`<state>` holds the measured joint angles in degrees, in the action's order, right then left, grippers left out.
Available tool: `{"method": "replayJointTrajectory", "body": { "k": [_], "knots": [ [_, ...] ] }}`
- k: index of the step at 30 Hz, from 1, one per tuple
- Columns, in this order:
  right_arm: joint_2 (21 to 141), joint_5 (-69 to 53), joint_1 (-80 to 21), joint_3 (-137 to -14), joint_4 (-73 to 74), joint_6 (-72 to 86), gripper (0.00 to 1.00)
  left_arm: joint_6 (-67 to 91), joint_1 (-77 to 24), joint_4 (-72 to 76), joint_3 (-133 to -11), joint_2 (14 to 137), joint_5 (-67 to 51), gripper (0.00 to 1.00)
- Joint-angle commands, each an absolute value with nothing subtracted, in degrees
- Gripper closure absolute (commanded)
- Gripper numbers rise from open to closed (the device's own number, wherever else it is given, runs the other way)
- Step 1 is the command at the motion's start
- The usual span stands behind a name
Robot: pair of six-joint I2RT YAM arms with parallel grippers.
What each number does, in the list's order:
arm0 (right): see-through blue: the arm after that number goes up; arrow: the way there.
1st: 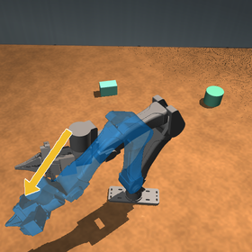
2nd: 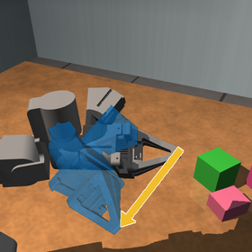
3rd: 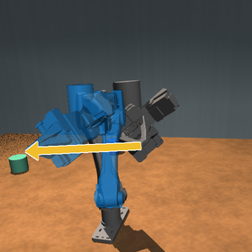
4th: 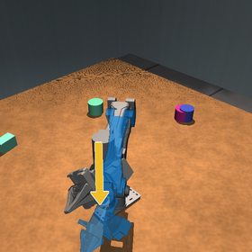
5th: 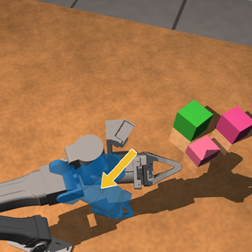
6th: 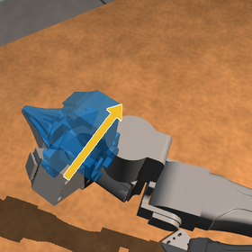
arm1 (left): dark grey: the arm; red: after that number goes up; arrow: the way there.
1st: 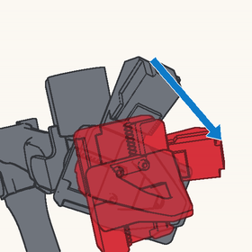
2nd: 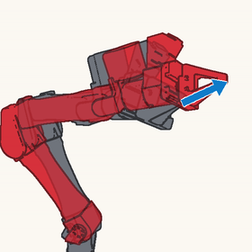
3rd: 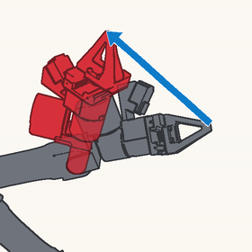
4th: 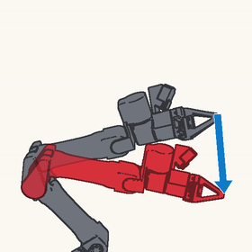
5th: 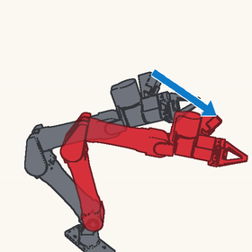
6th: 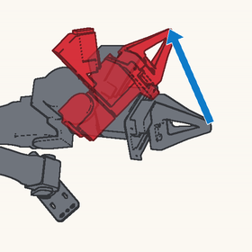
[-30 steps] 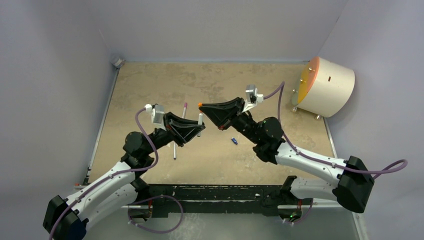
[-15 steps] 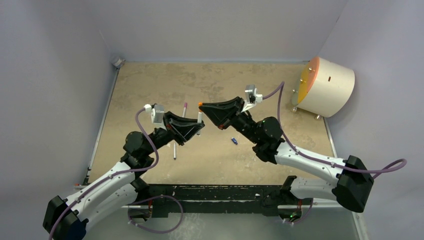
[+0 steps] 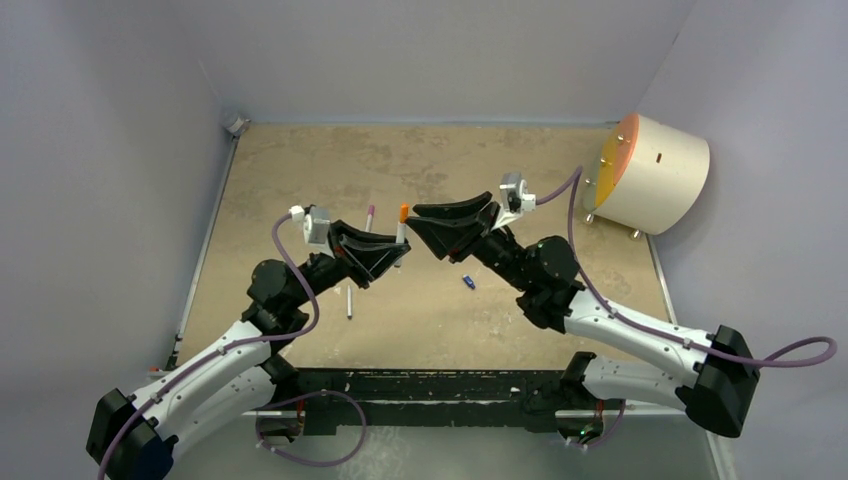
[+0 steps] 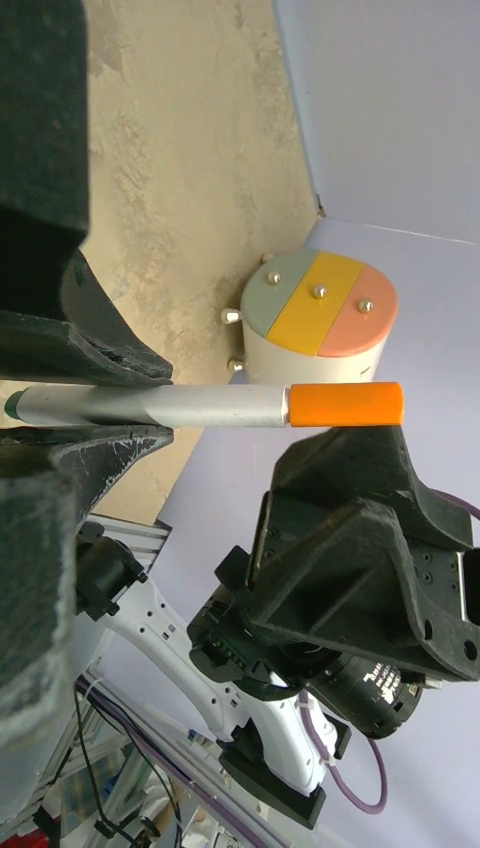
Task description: Insert the pens into the pen caps
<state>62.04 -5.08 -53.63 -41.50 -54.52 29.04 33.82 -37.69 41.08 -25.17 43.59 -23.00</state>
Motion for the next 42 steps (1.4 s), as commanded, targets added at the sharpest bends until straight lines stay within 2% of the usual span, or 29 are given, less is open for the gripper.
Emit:
{"method": "replayJointTrajectory", "body": {
  "k": [1, 12, 19, 31, 42],
  "knots": [
    [57.8, -3.7, -53.8, -42.8, -54.4, 26.8, 0.61, 34.1, -37.7, 44.4, -26.5, 43.3, -24.8, 1.00],
    [58.6, -5.9, -53.7, -47.8, -46.8, 23.8, 0.66, 40.5, -37.7, 54.3, -26.9, 47.8, -34.7, 1.00],
    [57.5, -7.5, -53.7, -48.8, -44.5, 22.1, 0.53, 42.7, -37.8, 57.0, -27.0, 48.1, -37.3, 1.00],
    [57.9, -16.6, -53.5, -53.1, -39.2, 20.7, 0.52, 44.0, -37.8, 59.8, -27.0, 50.5, -38.6, 1.00],
    [60.0, -17.4, -53.4, -53.9, -38.1, 22.3, 0.62, 43.3, -37.8, 58.5, -27.1, 50.0, -38.6, 1.00]
  ]
}}
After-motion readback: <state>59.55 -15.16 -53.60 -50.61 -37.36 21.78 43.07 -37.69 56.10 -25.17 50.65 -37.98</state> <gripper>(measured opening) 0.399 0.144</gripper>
